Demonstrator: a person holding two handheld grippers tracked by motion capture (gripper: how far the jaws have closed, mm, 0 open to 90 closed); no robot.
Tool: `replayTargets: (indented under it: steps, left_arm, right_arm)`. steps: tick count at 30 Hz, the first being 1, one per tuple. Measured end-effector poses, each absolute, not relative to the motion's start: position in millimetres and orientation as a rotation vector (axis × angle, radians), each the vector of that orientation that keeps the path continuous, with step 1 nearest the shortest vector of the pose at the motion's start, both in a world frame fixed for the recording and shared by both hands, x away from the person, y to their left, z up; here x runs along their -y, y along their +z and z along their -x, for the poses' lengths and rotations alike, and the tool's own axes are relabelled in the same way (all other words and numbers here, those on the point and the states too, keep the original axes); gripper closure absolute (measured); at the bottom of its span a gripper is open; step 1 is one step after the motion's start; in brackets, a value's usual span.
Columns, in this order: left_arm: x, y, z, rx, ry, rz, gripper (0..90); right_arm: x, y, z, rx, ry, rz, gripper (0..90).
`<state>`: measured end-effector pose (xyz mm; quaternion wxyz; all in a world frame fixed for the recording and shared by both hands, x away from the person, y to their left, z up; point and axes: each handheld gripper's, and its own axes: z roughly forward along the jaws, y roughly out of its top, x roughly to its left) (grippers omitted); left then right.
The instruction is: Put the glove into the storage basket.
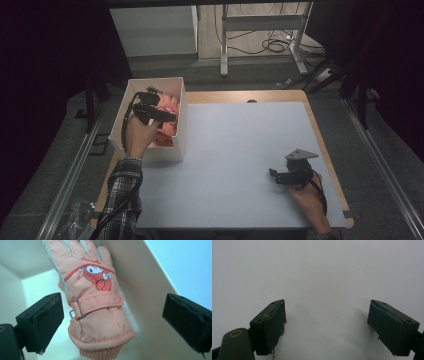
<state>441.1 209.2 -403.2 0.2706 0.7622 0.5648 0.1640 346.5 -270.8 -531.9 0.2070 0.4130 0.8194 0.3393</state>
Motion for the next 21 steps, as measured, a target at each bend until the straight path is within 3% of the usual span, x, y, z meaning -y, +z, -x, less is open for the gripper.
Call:
replayTargets:
  steps: [21]
  left_arm:
    - [-185, -381, -414, -1.303, 0.452, -2.076, 4.1]
  right_arm:
    - [271, -532, -347, -2.282, 0.945, -1.151, 15.4]
